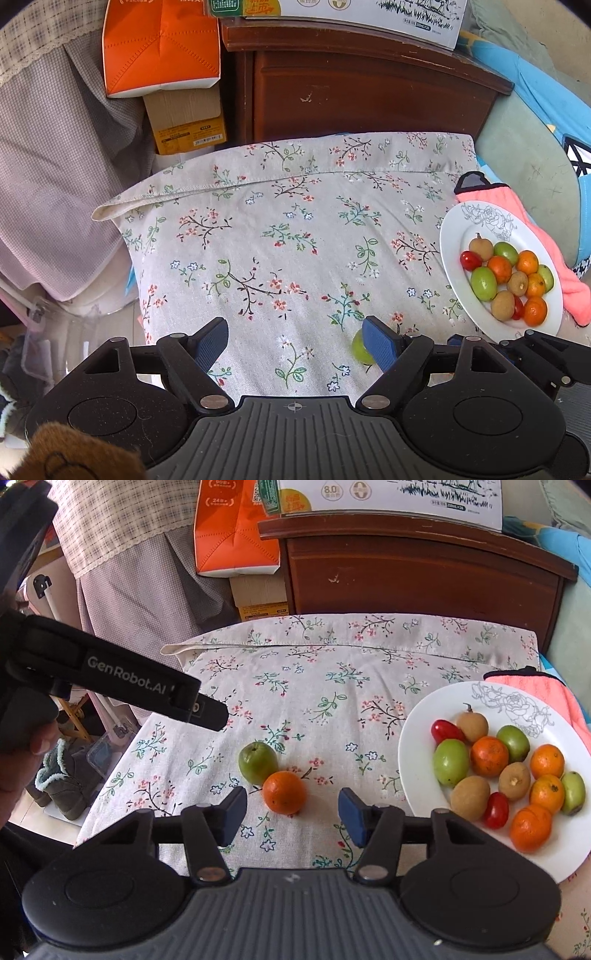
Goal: Organize fruits
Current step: 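Grasp a green apple-like jujube with the left tool while the right grasps a tangerine, then carry the green jujube and tangerine over the plate with both tools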
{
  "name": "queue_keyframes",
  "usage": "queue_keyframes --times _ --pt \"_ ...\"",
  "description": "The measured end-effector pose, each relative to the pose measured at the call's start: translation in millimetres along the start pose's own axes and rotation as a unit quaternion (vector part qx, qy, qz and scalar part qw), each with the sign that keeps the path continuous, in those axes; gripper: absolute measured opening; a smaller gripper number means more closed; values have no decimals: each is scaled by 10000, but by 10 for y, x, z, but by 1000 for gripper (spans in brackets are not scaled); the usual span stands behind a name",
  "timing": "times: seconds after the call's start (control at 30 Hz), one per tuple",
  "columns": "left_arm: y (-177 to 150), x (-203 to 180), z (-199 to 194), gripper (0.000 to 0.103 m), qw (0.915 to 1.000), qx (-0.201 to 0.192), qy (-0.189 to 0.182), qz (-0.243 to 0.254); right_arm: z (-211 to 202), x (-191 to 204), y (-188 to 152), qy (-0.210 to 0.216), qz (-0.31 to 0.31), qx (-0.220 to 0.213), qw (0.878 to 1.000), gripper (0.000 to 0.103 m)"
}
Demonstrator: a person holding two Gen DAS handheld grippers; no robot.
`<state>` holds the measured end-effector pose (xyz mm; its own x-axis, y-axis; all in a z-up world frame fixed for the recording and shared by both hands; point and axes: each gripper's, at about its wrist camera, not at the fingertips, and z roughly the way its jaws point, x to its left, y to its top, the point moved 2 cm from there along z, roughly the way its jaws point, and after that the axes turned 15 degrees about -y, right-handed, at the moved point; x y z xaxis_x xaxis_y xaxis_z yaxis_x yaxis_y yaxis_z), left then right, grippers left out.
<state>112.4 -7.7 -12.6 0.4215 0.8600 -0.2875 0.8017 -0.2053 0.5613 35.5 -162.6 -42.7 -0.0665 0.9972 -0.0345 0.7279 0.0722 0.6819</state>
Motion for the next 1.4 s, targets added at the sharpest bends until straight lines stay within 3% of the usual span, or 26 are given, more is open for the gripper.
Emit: queue_keyframes --times 0.17,0.4,0.97,1.27,1.4 --pt "0 -32 26 81 9999 11 -91 -62 122 74 16 -4 -28 40 10000 54" --pt "-3 -76 83 81 9994 58 -287 -207 198 154 -4 -12 -214 -51 9998 29" --pt "-124 -356 325 77 9986 185 -416 258 -69 -238 -144 -79 158 333 9993 29" --pt "-172 -357 457 61 9982 223 -407 383 -76 -364 -154 -268 424 414 9979 29" --pt "-185 -359 489 46 9979 207 -428 449 -72 -408 -157 -298 526 441 9972 29"
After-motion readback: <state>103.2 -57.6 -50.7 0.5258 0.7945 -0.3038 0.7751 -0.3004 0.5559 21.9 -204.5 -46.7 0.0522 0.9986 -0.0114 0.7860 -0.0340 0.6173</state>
